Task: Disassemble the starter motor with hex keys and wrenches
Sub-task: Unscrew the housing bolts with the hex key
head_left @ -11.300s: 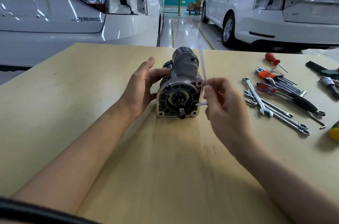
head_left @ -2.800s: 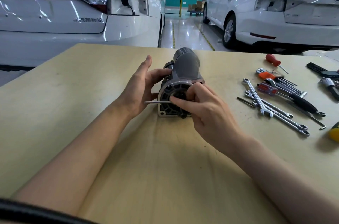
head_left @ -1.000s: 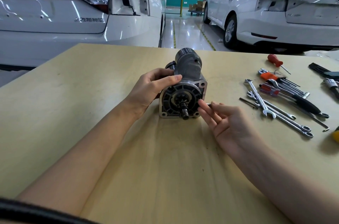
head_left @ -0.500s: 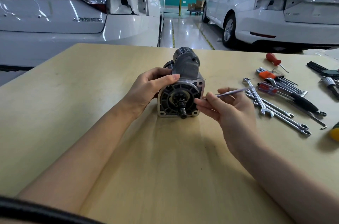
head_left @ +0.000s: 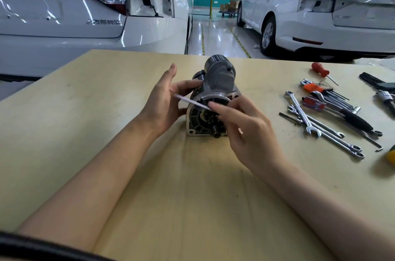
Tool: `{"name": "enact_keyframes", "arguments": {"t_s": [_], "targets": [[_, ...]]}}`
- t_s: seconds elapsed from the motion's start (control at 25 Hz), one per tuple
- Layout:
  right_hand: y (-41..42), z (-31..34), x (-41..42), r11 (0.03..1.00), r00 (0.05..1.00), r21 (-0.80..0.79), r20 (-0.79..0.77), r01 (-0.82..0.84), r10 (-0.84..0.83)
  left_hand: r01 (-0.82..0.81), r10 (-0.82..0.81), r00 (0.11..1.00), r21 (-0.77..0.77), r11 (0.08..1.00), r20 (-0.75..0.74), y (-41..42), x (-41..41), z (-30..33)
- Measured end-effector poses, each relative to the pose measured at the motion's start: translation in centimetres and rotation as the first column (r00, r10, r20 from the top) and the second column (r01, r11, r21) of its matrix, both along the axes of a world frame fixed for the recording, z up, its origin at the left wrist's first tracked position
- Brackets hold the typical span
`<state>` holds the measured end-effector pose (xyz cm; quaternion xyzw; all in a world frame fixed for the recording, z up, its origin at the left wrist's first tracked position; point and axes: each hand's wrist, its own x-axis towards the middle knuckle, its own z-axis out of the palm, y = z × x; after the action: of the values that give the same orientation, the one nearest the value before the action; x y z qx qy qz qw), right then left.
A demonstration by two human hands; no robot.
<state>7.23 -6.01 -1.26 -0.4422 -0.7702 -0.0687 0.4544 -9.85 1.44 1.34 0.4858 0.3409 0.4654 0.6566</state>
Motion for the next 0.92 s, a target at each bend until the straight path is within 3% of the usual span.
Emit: {"name": "enact_keyframes", "arguments": {"t_s": [0.08,0.16,0.28,0.36,0.4,0.48,0.92], "targets": [[-0.3,0.2,-0.1,0.998,0.974,-0.065,-0.225,-0.019,0.004,0.008,-0.007,0.999,0.020,1.000,-0.038,0.2,0.1,-0.1],[-0.8,0.6,0.1,0.974,0.833,-0.194,-0.554,-0.117,-0.010,0.007,-0.005,0.998,0.033,0.999,-0.062,0.2,0.2,-0.1],[-0.8,1.4,1.0,0.895,0.424,-0.302,-0.894,-0.329,-0.145,0.001,0.021,0.986,0.127,0.992,-0.166,0.3,0.4,-0.4],[-0.6,1.6,1.5,0.838,0.158,-0.306,-0.952,-0.451,-0.263,-0.014,0.046,0.979,0.159,0.987,-0.199,0.2,0.6,-0.5],[-0.5,1.7,1.6,0.817,0.075,-0.298,-0.950,-0.494,-0.302,-0.035,0.067,0.978,0.160,0.987,-0.200,0.2,0.6,-0.5],[-0.4,1.7,1.5,0.789,0.016,-0.284,-0.944,-0.545,-0.329,-0.066,0.095,0.977,0.152,0.986,-0.192,0.1,0.6,-0.5],[-0.4,1.2,1.1,0.771,-0.014,-0.268,-0.941,-0.578,-0.338,-0.076,0.104,0.977,0.148,0.986,-0.188,0.2,0.6,-0.5]]}}
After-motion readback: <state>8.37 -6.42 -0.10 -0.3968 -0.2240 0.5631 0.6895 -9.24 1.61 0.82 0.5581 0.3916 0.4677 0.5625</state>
